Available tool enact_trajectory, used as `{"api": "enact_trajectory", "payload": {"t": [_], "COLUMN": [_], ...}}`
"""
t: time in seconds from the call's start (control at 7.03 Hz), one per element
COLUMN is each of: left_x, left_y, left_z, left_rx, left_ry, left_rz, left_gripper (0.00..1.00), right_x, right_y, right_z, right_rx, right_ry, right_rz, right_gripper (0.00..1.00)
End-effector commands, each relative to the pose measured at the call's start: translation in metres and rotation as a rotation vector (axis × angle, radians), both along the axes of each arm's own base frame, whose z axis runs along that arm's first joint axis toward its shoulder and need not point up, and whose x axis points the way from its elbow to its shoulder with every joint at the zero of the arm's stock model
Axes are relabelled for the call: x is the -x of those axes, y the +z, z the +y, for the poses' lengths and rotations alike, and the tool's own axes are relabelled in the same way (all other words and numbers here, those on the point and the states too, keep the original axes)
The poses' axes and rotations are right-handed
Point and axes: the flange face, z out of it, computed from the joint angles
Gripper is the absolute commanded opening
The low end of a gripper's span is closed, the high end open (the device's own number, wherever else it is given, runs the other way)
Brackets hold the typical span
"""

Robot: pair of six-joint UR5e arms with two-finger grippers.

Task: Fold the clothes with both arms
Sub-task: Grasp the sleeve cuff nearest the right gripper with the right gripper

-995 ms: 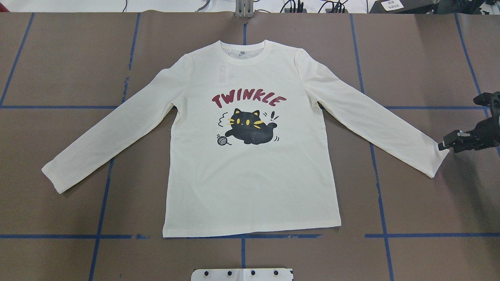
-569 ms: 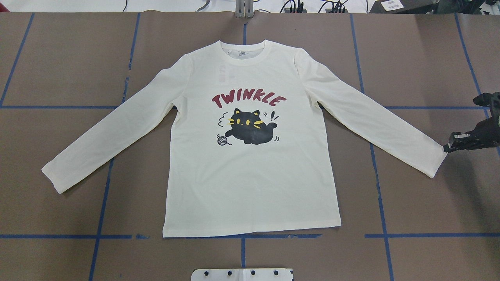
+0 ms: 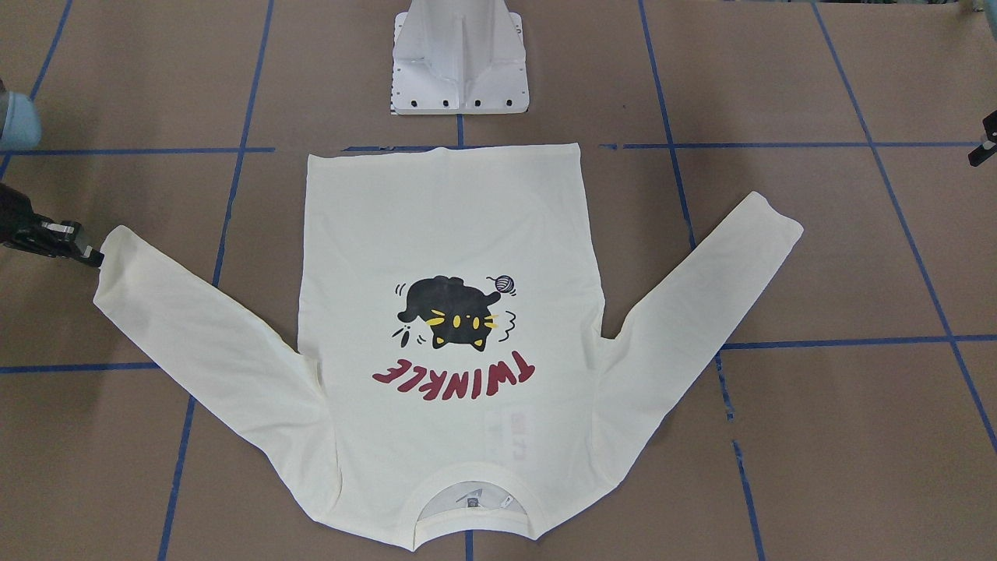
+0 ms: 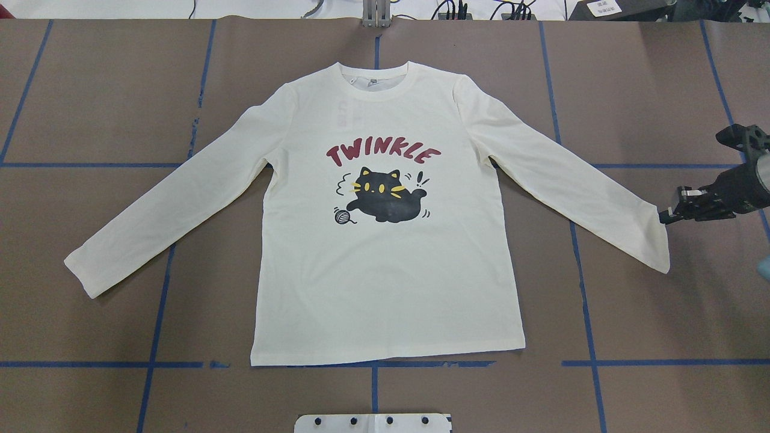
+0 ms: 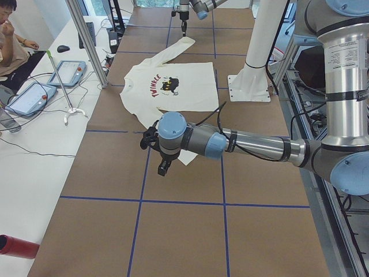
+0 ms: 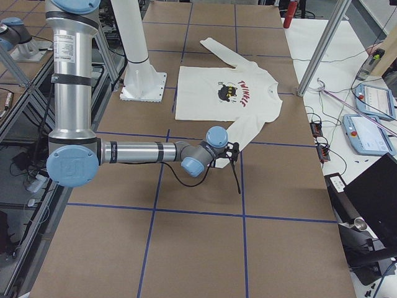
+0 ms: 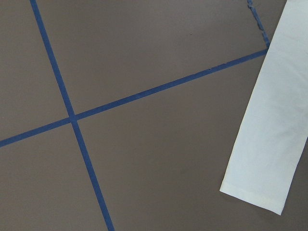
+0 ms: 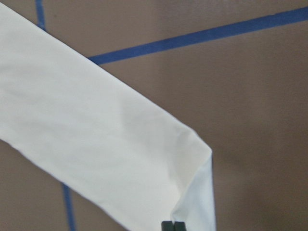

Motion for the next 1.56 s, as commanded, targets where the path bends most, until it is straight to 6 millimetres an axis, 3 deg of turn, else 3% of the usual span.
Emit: {"api": "enact_trajectory", "payload": {"t": [0.0, 0.28, 0.43, 0.57, 0.71, 0.85, 1.0, 1.14, 1.28, 1.42], "left_x": [0.000, 0.002, 0.002, 0.002, 0.002, 0.002, 0.002, 0.002, 0.000, -0.008], "left_y": [-0.005, -0.008, -0.009, -0.012, -0.016, -0.023, -0.022, -0.025, -0.031, -0.043], "left_z": [-0.002, -0.002, -0.003, -0.003, -0.003, -0.002, -0.002, -0.001, -0.001, -0.002], "left_rx": [-0.008, -0.012, -0.016, -0.021, -0.002, 0.008, 0.011, 0.018, 0.064, 0.070], "left_ry": [-0.001, -0.007, -0.006, -0.007, -0.026, -0.043, -0.044, -0.052, -0.092, -0.117], "left_rz": [0.001, 0.001, 0.001, 0.001, 0.006, 0.013, 0.012, 0.016, 0.041, 0.089], "left_gripper": [1.00, 1.00, 1.00, 1.00, 1.00, 1.00, 1.00, 1.00, 1.00, 1.00], "right_x": [0.038, 0.088, 0.144, 0.219, 0.328, 0.419, 0.461, 0.485, 0.503, 0.514], "right_y": [-0.147, -0.334, -0.425, -0.464, -0.520, -0.529, -0.499, -0.509, -0.515, -0.510], "right_z": [-0.054, -0.120, -0.118, -0.096, -0.081, -0.070, -0.074, -0.078, -0.061, -0.047], "right_rx": [0.140, 0.228, 0.224, 0.187, 0.120, 0.102, 0.053, 0.086, 0.073, 0.077], "right_ry": [0.114, 0.177, 0.197, 0.199, 0.257, 0.290, 0.326, 0.386, 0.421, 0.434], "right_rz": [-0.155, -0.155, -0.097, -0.051, -0.017, -0.004, -0.048, -0.039, -0.037, -0.031], "right_gripper": [0.00, 0.00, 0.00, 0.00, 0.00, 0.00, 0.00, 0.31, 0.99, 1.00]}}
